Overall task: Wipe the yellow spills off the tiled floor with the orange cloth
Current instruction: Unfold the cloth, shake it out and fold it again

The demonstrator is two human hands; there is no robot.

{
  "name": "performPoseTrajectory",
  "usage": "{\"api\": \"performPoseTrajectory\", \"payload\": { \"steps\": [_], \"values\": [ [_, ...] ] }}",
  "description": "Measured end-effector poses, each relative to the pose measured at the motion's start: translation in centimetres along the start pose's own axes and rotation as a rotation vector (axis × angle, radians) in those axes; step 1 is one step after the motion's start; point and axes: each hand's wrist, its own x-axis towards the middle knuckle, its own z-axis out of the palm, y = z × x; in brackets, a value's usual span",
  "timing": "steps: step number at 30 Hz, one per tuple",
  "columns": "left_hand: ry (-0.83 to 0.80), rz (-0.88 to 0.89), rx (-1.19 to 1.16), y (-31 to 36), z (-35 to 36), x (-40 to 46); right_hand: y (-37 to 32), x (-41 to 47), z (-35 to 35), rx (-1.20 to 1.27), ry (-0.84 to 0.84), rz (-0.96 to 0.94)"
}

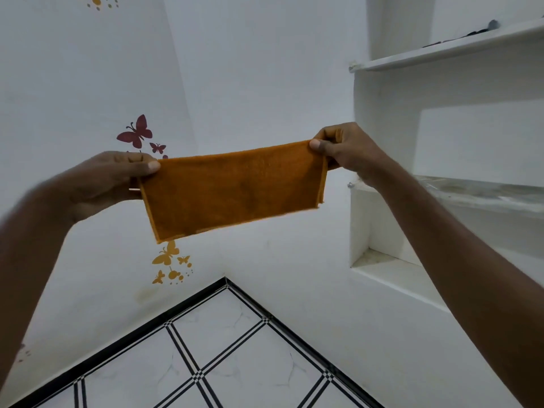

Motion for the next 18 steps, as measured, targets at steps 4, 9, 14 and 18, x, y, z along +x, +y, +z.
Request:
{"api": "performPoseTrajectory", "payload": {
  "steps": [4, 9, 14, 18],
  "values": [
    [0.088, -0.025, -0.019, 0.3, 1.9, 0.4, 0.9, 0.6, 1.5, 0.011, 0.105, 0.067],
    [0.113, -0.049, -0.007, -1.0, 2.6, 0.6, 2.6, 0.2, 1.9, 0.019, 0.113, 0.114],
    [0.107, -0.007, -0.063, -0.2, 2.9, 0.4, 2.0, 0.2, 2.2, -0.066, 0.158, 0.092],
    [0.073, -0.033, -0.095, -1.0, 2.9, 0.3, 1.2, -0.4, 2.8, 0.038, 0.065, 0.169]
  ]
}}
